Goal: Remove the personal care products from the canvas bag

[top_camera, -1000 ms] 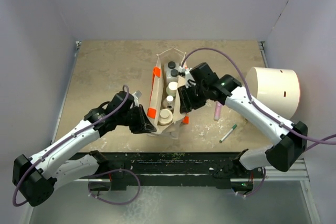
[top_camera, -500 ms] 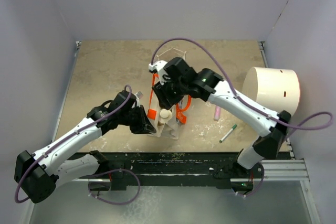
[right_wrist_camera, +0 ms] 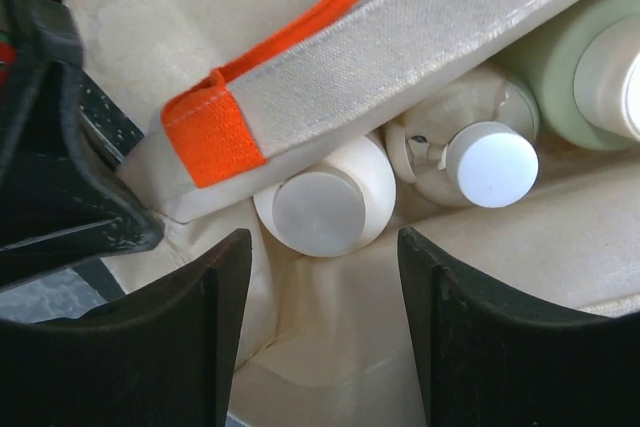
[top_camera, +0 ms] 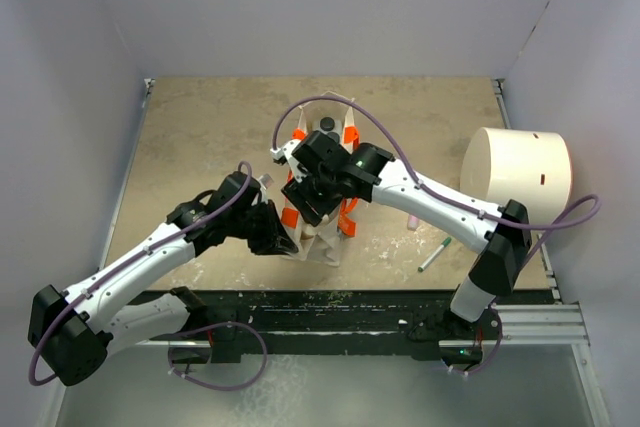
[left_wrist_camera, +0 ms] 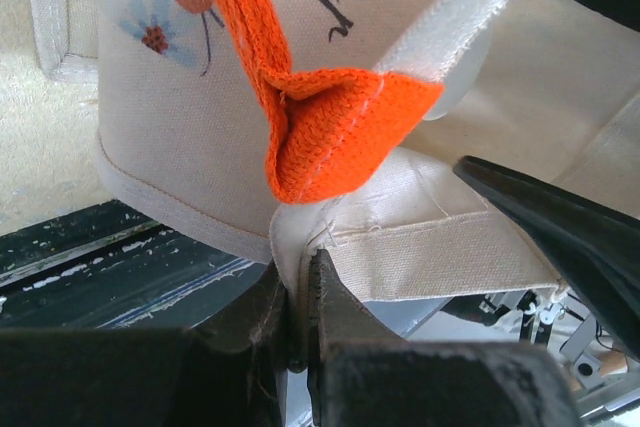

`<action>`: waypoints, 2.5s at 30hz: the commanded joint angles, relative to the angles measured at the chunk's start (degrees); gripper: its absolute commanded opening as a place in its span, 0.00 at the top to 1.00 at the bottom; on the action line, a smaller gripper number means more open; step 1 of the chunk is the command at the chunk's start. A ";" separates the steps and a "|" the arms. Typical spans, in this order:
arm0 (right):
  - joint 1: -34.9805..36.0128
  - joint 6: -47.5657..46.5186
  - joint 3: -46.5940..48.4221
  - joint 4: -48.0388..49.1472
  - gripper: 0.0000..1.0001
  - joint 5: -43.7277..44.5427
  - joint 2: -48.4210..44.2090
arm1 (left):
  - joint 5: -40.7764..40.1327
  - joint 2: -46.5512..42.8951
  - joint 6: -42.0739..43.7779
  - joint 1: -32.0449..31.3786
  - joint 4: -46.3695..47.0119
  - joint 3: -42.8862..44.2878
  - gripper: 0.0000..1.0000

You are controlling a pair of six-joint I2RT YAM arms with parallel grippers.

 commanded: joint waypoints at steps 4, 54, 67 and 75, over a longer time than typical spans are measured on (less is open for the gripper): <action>0.15 -0.55 -2.48 0.66 0.36 1.55 0.95 | -2.34 1.41 1.83 -0.03 -4.50 1.02 1.00; 1.33 6.31 3.66 0.24 1.00 3.96 -4.02 | -1.90 1.38 1.34 0.03 -4.32 2.05 0.93; 1.37 8.50 8.68 -3.28 1.00 4.84 -5.74 | -2.18 1.99 1.36 0.03 -4.07 2.71 0.84; 0.99 10.04 13.62 -6.76 1.00 4.50 -5.48 | -2.47 2.16 1.59 -0.04 -4.04 2.88 0.84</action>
